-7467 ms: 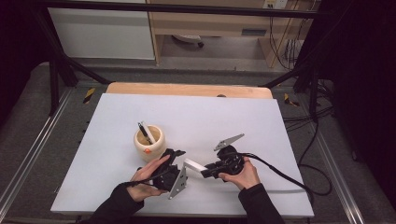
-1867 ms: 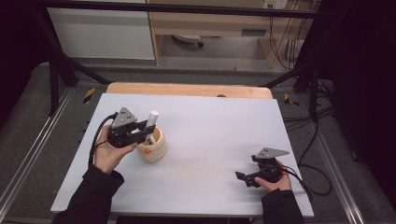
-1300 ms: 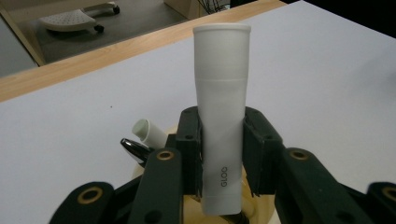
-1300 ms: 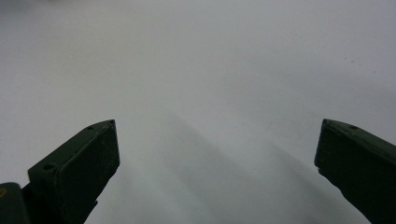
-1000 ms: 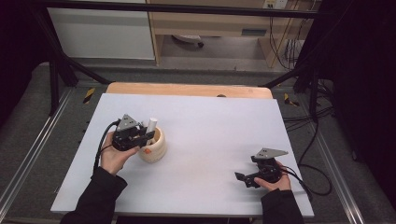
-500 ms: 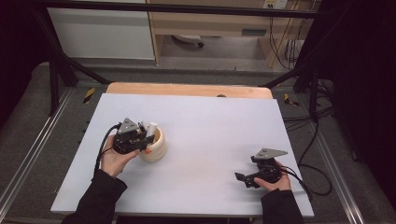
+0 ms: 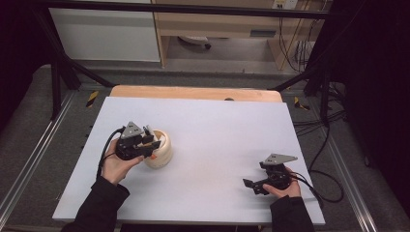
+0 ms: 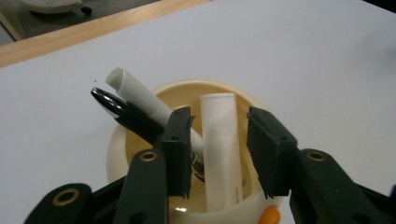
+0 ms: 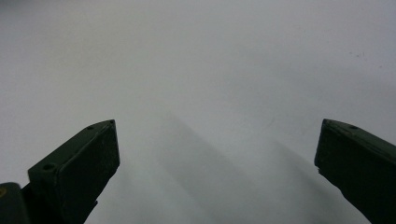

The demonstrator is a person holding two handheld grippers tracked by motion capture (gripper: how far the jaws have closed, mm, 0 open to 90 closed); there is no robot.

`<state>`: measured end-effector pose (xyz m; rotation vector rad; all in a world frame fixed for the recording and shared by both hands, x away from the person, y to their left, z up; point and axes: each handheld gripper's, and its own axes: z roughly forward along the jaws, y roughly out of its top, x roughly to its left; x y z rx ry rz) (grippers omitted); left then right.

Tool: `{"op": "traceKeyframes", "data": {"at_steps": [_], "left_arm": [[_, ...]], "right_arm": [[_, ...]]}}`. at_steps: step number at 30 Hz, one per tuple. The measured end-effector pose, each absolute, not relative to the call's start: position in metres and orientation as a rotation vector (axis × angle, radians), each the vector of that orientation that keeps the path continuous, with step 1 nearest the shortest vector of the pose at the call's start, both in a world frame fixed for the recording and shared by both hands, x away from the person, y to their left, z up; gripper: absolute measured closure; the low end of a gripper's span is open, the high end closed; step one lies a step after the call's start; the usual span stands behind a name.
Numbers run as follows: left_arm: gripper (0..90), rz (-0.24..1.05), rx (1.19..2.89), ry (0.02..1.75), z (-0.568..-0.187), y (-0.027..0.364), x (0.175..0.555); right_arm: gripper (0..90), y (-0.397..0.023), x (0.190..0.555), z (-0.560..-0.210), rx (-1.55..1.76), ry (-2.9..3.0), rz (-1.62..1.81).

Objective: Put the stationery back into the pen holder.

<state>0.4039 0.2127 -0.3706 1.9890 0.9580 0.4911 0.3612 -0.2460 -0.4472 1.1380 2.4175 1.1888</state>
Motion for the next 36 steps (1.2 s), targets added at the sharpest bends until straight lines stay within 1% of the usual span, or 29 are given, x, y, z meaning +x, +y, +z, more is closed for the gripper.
{"op": "traceKeyframes", "data": {"at_steps": [5,9,16,25,34,36], "left_arm": [[53.5,0.508,1.985,0.933,-0.359,0.215,0.398],[45.2,0.504,1.985,0.910,-0.352,0.219,0.393],[34.0,0.490,2.000,0.882,-0.350,0.227,0.386],[16.8,0.511,2.031,0.916,-0.366,0.243,0.376],[7.1,0.492,2.041,0.959,-0.395,0.258,0.371],[6.5,0.488,2.046,0.972,-0.401,0.262,0.370]], "right_arm": [[0.9,-0.246,0.361,-0.447,1.138,2.417,1.188],[0.9,-0.246,0.361,-0.447,1.135,2.416,1.189],[0.8,-0.246,0.361,-0.446,1.140,2.412,1.191],[0.9,-0.246,0.361,-0.446,1.144,2.411,1.194],[0.9,-0.246,0.361,-0.447,1.140,2.417,1.185],[0.9,-0.246,0.361,-0.446,1.141,2.415,1.189]]}}
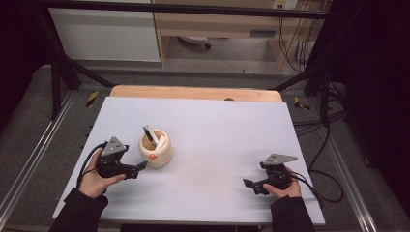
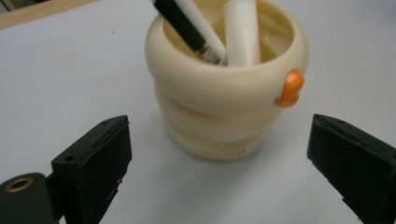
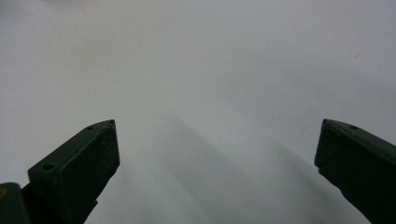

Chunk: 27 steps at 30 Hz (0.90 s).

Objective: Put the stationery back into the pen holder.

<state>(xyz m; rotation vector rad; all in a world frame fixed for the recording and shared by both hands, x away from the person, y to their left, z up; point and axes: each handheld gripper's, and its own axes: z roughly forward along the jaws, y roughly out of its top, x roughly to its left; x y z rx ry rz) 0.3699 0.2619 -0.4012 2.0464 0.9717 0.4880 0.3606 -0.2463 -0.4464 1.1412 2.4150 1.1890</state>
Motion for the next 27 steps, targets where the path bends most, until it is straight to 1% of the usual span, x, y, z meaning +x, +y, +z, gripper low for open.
{"op": "traceKeyframes", "data": {"at_steps": [14,20,27], "left_arm": [[4.7,0.458,2.081,0.981,-0.435,0.283,0.365],[4.7,0.460,2.102,0.992,-0.445,0.288,0.361],[4.7,0.456,2.091,1.005,-0.448,0.293,0.359]], "right_arm": [[0.8,-0.246,0.360,-0.446,1.144,2.416,1.187],[0.9,-0.246,0.360,-0.447,1.142,2.414,1.193],[0.8,-0.245,0.360,-0.447,1.143,2.413,1.190]]}}
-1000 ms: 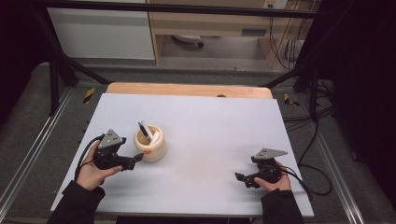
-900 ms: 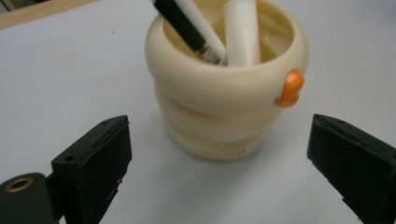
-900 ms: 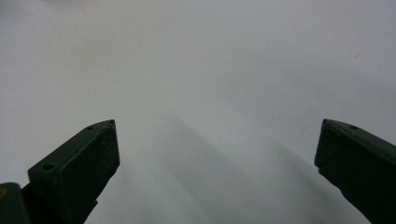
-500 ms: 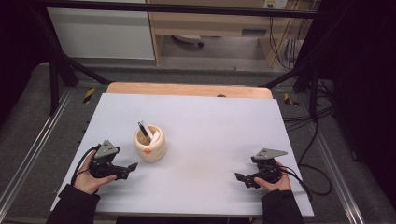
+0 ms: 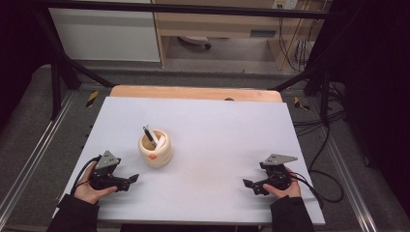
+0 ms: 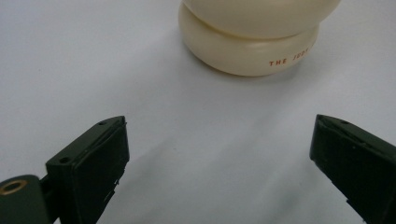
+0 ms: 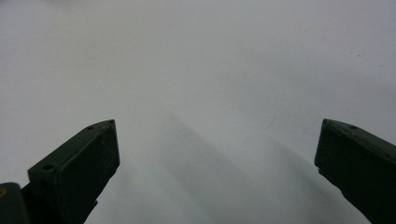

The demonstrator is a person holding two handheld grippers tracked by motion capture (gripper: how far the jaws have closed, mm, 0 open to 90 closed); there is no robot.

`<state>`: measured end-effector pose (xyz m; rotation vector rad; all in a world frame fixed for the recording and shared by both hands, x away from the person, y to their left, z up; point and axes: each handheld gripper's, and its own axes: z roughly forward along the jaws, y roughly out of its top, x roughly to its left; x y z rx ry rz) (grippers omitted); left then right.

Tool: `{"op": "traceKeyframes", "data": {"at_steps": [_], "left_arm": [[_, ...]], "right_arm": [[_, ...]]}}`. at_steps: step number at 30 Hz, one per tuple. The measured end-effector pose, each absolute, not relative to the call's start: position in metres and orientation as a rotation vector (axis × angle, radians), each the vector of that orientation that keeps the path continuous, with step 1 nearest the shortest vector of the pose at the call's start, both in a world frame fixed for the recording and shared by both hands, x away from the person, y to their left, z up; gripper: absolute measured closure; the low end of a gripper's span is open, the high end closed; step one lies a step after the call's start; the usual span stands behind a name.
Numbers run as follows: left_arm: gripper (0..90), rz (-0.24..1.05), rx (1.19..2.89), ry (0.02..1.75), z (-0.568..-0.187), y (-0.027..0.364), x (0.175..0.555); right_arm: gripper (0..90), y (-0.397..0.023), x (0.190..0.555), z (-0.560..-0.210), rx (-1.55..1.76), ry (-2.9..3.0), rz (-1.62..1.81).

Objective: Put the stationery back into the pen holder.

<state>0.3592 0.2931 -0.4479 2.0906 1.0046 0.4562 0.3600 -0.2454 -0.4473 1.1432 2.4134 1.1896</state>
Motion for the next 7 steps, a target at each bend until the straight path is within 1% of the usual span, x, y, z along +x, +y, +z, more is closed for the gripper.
{"op": "traceKeyframes", "data": {"at_steps": [7], "left_arm": [[4.7,0.451,2.096,0.987,-0.4486,0.2920,0.3588]], "right_arm": [[0.8,-0.2444,0.3600,-0.4483,1.148,2.419,1.184]]}}
